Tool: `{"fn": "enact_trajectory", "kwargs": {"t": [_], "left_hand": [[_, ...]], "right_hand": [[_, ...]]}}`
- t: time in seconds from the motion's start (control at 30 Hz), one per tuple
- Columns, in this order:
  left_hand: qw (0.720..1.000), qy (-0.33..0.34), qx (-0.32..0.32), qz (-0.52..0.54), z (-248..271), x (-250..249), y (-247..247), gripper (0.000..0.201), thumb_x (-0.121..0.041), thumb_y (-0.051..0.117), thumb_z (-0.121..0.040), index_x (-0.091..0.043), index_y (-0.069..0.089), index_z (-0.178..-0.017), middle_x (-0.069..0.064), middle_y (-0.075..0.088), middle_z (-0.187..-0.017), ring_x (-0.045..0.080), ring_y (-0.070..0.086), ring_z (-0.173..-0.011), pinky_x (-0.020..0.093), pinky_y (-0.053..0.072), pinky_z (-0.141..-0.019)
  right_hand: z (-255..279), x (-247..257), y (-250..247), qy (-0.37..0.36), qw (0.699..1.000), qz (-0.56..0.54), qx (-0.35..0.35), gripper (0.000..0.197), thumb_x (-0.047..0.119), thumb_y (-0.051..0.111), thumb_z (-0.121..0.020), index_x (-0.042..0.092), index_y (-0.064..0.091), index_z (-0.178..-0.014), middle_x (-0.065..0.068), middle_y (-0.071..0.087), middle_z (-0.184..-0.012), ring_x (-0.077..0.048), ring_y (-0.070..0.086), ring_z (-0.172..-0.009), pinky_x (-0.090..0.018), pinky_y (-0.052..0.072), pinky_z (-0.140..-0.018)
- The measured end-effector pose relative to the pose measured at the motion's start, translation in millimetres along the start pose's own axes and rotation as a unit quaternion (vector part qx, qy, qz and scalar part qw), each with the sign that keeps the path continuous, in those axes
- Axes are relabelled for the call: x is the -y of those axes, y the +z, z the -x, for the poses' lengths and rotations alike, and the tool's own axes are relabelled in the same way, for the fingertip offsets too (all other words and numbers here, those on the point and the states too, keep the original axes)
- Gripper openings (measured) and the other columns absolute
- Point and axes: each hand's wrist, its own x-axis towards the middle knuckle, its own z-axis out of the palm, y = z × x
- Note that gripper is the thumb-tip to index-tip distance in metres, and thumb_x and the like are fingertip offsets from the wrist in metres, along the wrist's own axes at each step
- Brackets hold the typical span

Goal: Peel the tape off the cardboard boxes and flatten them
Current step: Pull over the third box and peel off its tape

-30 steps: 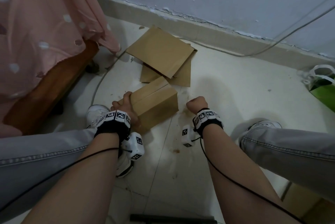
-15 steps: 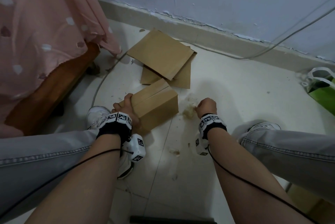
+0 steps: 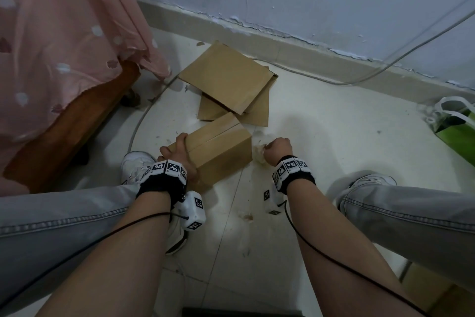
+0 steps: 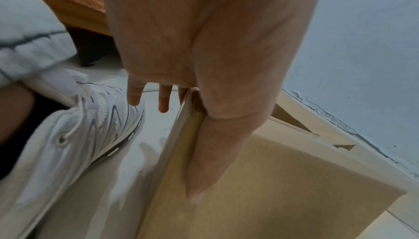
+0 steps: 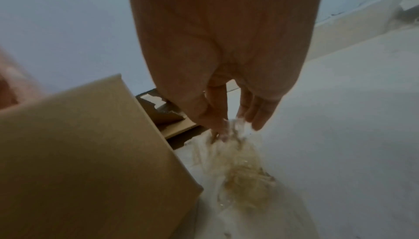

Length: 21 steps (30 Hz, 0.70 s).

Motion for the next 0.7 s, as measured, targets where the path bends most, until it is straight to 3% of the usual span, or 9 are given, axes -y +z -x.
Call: {"fn": "enact_trajectory", "kwargs": {"t": [0.1,0.2,0.23,0.37,0.43,0.5,0.53,0.63,0.7], "left_hand": [[1.0,-0.002,0.004,-0.002,-0.7,0.4,-0.4,0.113,-0.014,0.081,-0.065,-0.048,0.005,-0.141,0.017,0.021,-0.139,0.044,0.031,-0.13,0.055,0.038,-0.104],[1.0,0.002,0.004,0.0,-1.5,0.8,0.3,0.115,-0.015,0.083,-0.063,-0.048,0.006,-0.141,0.017,0.022,-0.139,0.044,0.034,-0.128,0.054,0.039,-0.102],[1.0,0.002,0.002,0.001,-1.3,1.1,0.7,0.115,-0.015,0.084,-0.062,-0.048,0.006,-0.141,0.017,0.023,-0.138,0.044,0.035,-0.127,0.053,0.04,-0.101],[1.0,0.002,-0.003,0.004,-2.1,0.9,2.1,0.116,-0.016,0.085,-0.062,-0.048,0.007,-0.141,0.017,0.024,-0.137,0.044,0.036,-0.126,0.053,0.04,-0.102],[1.0,0.001,0.0,0.005,-2.8,1.0,1.3,0.117,-0.016,0.084,-0.061,-0.05,0.005,-0.14,0.017,0.024,-0.137,0.044,0.036,-0.126,0.055,0.04,-0.102],[1.0,0.001,0.006,0.006,-3.8,1.4,0.6,0.116,-0.015,0.083,-0.062,-0.049,0.005,-0.14,0.017,0.023,-0.137,0.044,0.035,-0.126,0.055,0.041,-0.101],[1.0,0.001,0.007,0.005,-4.1,1.7,0.6,0.115,-0.015,0.083,-0.063,-0.049,0.006,-0.14,0.017,0.023,-0.137,0.044,0.035,-0.126,0.055,0.041,-0.1],[1.0,0.004,0.0,0.007,-4.3,1.9,1.4,0.114,-0.015,0.084,-0.062,-0.049,0.007,-0.139,0.017,0.025,-0.136,0.044,0.037,-0.125,0.054,0.042,-0.1],[1.0,0.005,-0.002,0.009,-4.2,1.6,1.5,0.113,-0.015,0.083,-0.063,-0.049,0.008,-0.14,0.016,0.025,-0.136,0.044,0.036,-0.125,0.054,0.041,-0.1]], "right_hand": [[3.7,3.4,1.0,-0.014,1.0,-0.026,0.007,0.021,0.014,0.05,-0.093,-0.001,0.065,-0.09,-0.026,0.058,-0.11,-0.034,0.057,-0.103,-0.026,0.047,-0.076],[4.4,3.0,0.0,-0.029,0.999,-0.046,-0.002,0.027,0.004,0.054,-0.091,0.003,0.073,-0.11,-0.018,0.065,-0.12,-0.032,0.061,-0.112,-0.03,0.049,-0.097],[5.0,1.6,-0.4,-0.026,0.998,-0.055,-0.009,0.027,0.001,0.056,-0.09,0.004,0.074,-0.11,-0.017,0.068,-0.118,-0.032,0.063,-0.11,-0.031,0.049,-0.099],[3.9,-5.6,0.9,0.0,0.995,-0.085,-0.055,0.022,0.0,0.06,-0.089,0.003,0.075,-0.105,-0.017,0.071,-0.108,-0.032,0.066,-0.103,-0.03,0.053,-0.09],[5.9,-4.9,2.5,0.013,0.993,-0.093,-0.074,0.036,-0.001,0.061,-0.087,-0.003,0.061,-0.123,-0.017,0.068,-0.105,-0.032,0.065,-0.099,-0.033,0.053,-0.082],[8.6,-4.1,3.4,0.019,0.988,-0.119,-0.095,0.061,-0.003,0.06,-0.086,-0.002,0.032,-0.139,-0.013,0.057,-0.096,-0.03,0.06,-0.089,-0.035,0.051,-0.072],[8.8,-3.4,3.1,0.016,0.988,-0.119,-0.102,0.06,-0.003,0.059,-0.086,0.0,0.029,-0.138,-0.012,0.054,-0.094,-0.029,0.058,-0.085,-0.035,0.048,-0.069],[9.0,-0.8,0.9,-0.002,0.992,-0.055,-0.11,0.022,0.0,0.053,-0.09,0.002,0.054,-0.112,-0.017,0.061,-0.1,-0.034,0.062,-0.092,-0.034,0.048,-0.069],[11.3,1.0,-0.2,-0.004,0.994,-0.027,-0.104,0.017,0.001,0.051,-0.092,0.003,0.06,-0.106,-0.017,0.063,-0.105,-0.035,0.063,-0.096,-0.033,0.047,-0.071]]}}
